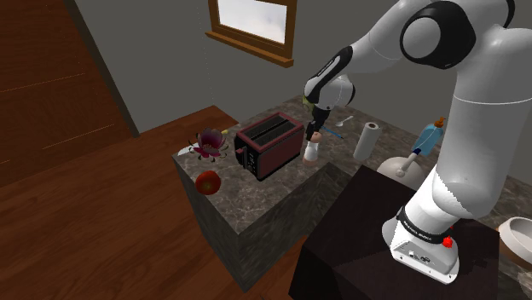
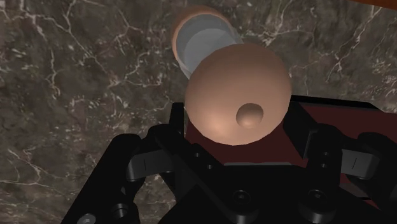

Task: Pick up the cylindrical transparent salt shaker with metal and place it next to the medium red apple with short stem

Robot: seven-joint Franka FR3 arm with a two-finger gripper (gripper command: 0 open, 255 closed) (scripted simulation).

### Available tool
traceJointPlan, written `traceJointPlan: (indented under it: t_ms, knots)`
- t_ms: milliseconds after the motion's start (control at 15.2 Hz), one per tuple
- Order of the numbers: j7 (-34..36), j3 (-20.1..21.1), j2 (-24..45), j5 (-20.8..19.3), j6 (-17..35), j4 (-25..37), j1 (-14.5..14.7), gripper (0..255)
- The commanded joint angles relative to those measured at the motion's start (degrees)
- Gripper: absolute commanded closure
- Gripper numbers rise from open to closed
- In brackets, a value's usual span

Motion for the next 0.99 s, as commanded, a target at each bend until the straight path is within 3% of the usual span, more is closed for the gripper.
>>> traceJointPlan:
  t_ms: [0,396,924]
  knots:
    - [0.00,-0.01,0.02,-0.01,0.00,-0.03,0.00,255]
    - [-0.01,0.00,0.04,0.01,0.01,-0.02,-0.01,255]
    - [4.24,-2.33,-5.39,-5.20,-4.41,-0.10,1.55,255]
